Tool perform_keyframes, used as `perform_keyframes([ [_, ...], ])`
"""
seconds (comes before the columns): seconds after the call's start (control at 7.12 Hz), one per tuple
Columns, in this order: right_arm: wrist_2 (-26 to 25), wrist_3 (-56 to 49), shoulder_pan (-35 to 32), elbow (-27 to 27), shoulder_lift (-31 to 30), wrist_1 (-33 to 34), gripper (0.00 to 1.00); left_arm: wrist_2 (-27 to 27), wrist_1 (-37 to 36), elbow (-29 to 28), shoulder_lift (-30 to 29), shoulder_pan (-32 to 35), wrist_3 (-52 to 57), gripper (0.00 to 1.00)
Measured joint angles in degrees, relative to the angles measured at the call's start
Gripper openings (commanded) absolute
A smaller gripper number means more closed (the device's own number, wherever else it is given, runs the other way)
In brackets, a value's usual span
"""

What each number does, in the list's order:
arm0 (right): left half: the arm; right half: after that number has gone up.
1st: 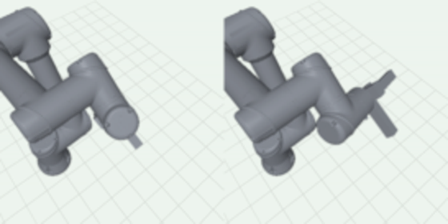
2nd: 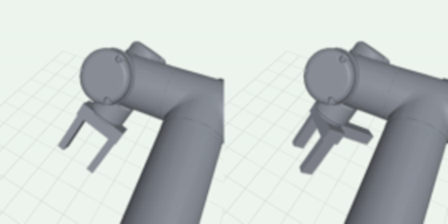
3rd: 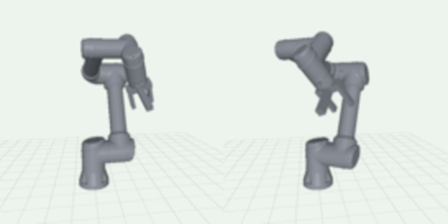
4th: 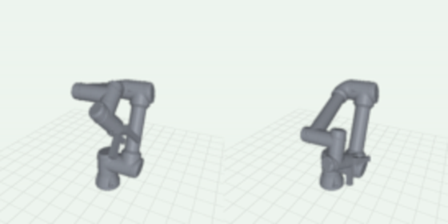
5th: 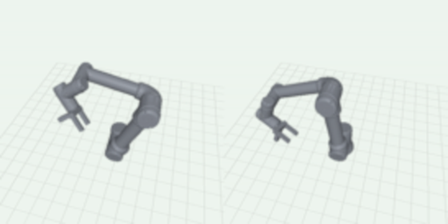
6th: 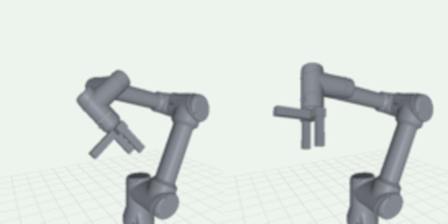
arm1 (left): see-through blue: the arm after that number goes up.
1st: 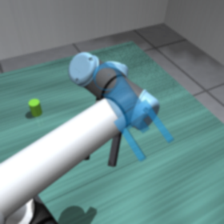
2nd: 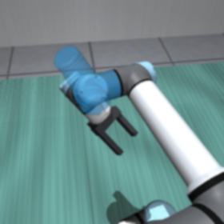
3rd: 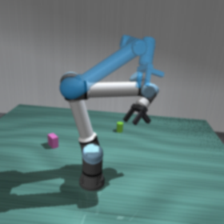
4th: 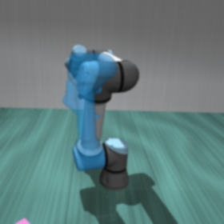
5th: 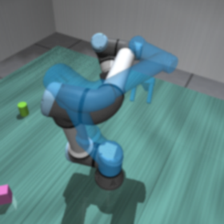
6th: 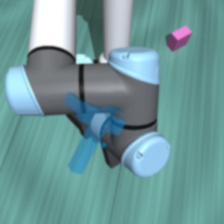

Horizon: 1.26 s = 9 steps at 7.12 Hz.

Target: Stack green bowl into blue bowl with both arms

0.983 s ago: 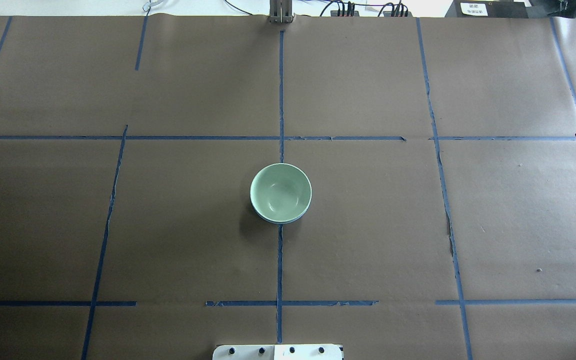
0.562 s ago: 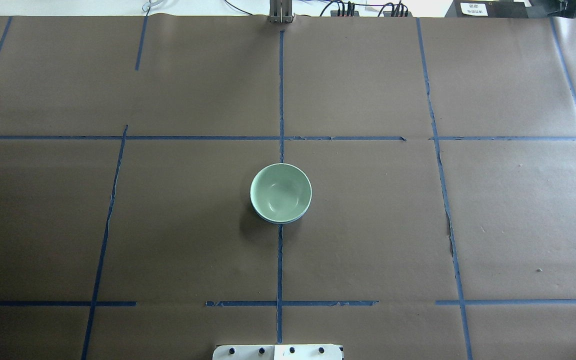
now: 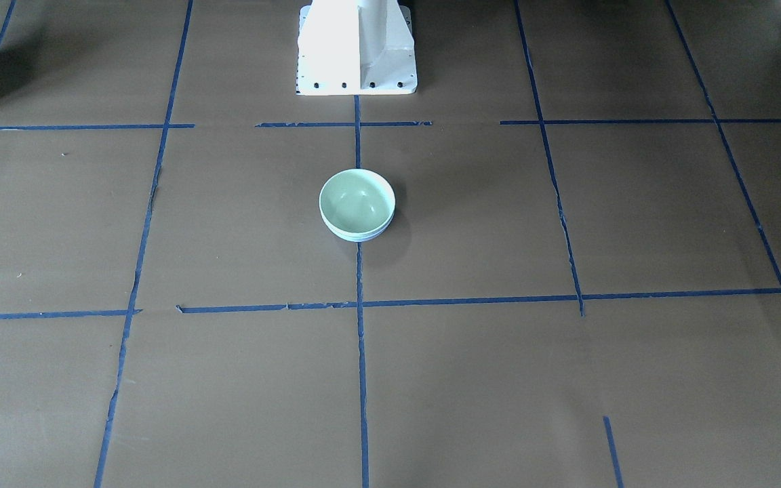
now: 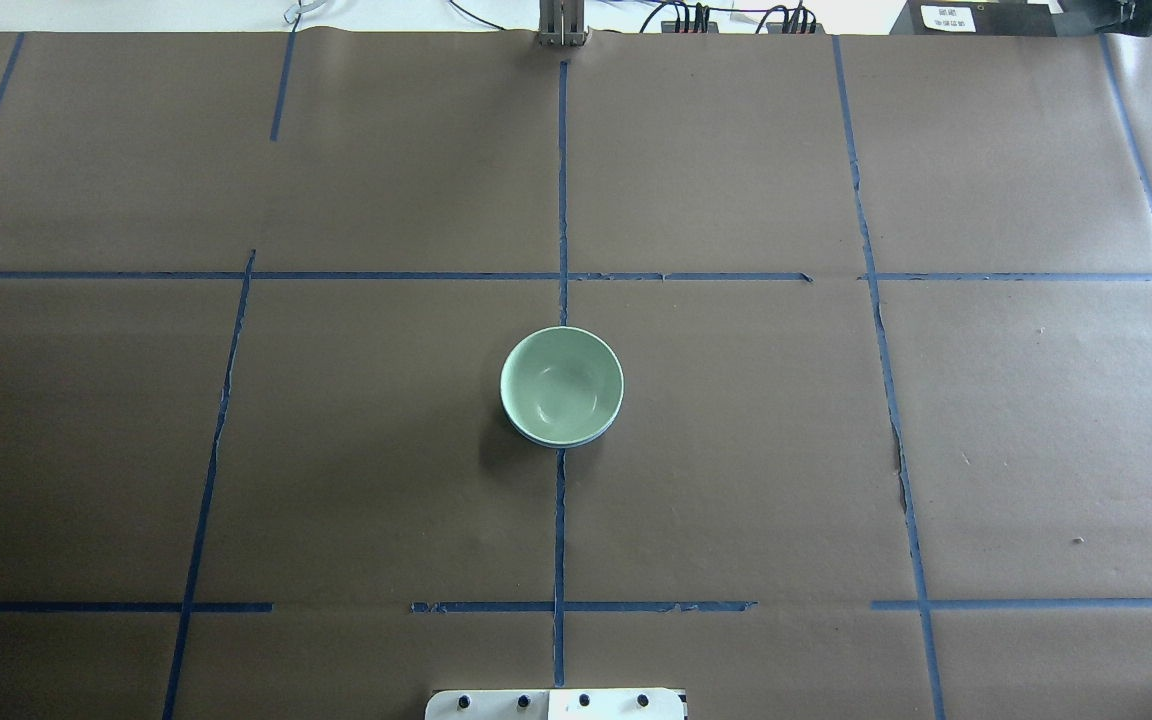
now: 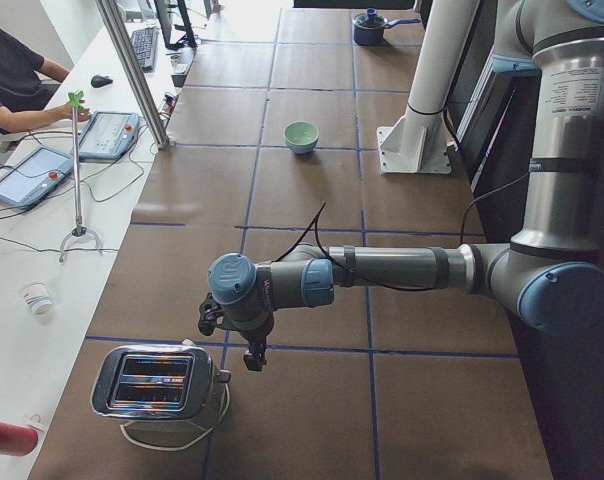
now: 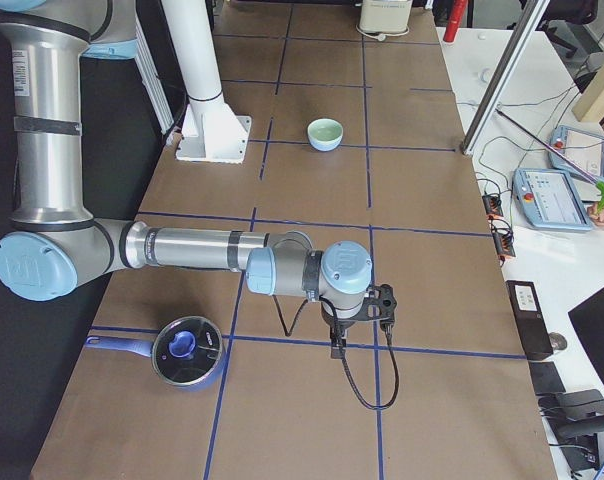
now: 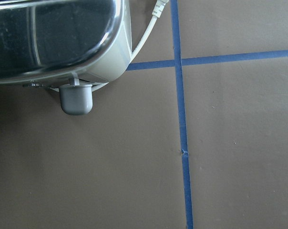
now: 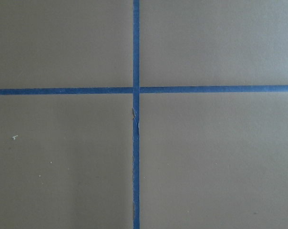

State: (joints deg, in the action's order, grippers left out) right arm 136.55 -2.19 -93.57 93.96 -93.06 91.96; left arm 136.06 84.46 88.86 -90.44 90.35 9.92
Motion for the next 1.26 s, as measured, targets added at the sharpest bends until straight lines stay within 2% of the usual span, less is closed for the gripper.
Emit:
perform_keyframes([
  [1.26, -0.2, -0.4, -0.3, 0.4, -0.7, 0.6, 1.00, 0.0, 0.0, -0.5, 0.0, -0.1, 0.3, 1.00],
])
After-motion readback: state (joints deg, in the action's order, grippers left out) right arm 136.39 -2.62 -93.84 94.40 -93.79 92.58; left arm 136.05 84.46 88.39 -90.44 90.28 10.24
